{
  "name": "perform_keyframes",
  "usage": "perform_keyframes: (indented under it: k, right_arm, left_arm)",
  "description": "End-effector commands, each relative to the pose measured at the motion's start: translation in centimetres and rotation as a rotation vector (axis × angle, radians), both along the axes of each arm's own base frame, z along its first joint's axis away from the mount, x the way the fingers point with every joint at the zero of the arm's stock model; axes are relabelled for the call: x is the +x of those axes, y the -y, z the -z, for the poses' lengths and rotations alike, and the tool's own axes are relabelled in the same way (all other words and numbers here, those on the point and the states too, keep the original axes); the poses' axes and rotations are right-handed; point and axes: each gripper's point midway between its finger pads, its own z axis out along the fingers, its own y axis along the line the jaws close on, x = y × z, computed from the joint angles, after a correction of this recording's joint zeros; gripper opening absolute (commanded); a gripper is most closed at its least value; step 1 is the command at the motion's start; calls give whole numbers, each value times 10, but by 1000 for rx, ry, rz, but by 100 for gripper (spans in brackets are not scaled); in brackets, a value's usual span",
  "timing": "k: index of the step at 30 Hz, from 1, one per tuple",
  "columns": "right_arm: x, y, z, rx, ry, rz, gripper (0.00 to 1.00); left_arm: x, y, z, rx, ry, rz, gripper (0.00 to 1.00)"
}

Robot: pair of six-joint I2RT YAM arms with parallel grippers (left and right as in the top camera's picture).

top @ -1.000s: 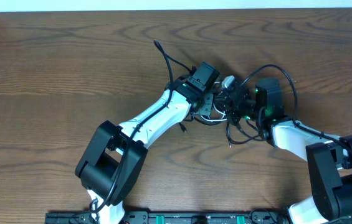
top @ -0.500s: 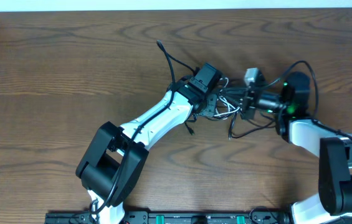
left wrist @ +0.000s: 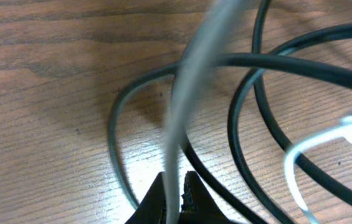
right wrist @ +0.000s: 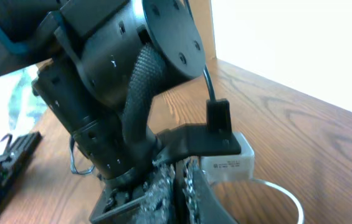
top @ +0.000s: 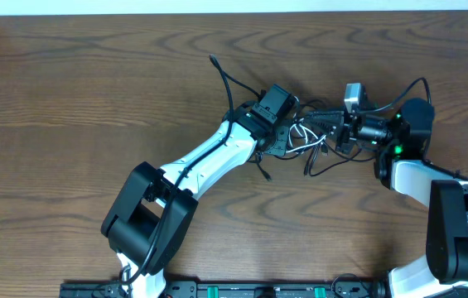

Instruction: Untangle cables

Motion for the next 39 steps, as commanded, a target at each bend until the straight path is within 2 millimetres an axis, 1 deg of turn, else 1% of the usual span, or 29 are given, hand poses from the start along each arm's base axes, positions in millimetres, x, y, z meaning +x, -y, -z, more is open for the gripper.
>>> perform_keyframes:
  k: [1,6,9,13,14,17,19,20,21,25,26,28,31,32,34,36,39]
  right_arm:
    - [2,6,-15,28,-24,8,1]
    - [10,9,-17,35,-21,54,1]
    - [17,15,-18,39,-19,98,1]
    - [33,34,-17,47,-29,203,1]
    - [38,41,-16,50,-38,240,1]
    - [46,58,-12,53,-63,301,1]
    - [48,63,-10,53,-83,317,1]
    - [50,67,-5,54,-114,329,1]
    - [50,68,-2,54,-134,335,1]
    - [53,70,8,45,-187,357,1]
    - [56,72,15,39,-214,381,1]
    - [61,77,23,36,-259,428,1]
    - [66,81,30,33,-304,474,1]
    - [68,84,35,41,-345,499,1]
    - [71,86,39,60,-403,527,1]
    - [72,83,42,70,-447,536,1]
    - [70,72,52,60,-508,538,1]
  left_arm:
    - [4,-19,11,65,-7,-48,8]
    - [4,-19,11,66,-7,-48,8]
    - [4,-19,11,65,-7,-48,8]
    - [4,-19,11,66,-7,-48,8]
    - [5,-20,11,66,-7,-49,8]
    - [5,-20,11,66,-6,-48,9]
    - [5,-19,11,65,-6,-49,34]
    - [5,-19,11,65,-5,-49,72]
    - [5,-19,11,64,-5,-49,81]
    - [6,-19,9,60,-1,-49,84]
    - [6,-18,6,53,3,-48,85]
    - [5,-10,-9,-4,15,-33,85]
    - [9,-5,-31,-54,59,-29,85]
    - [12,-2,-46,-81,94,-29,85]
    - [15,0,-69,-123,148,-29,85]
    - [18,2,-89,-158,194,-29,86]
    - [21,4,-109,-196,242,-29,86]
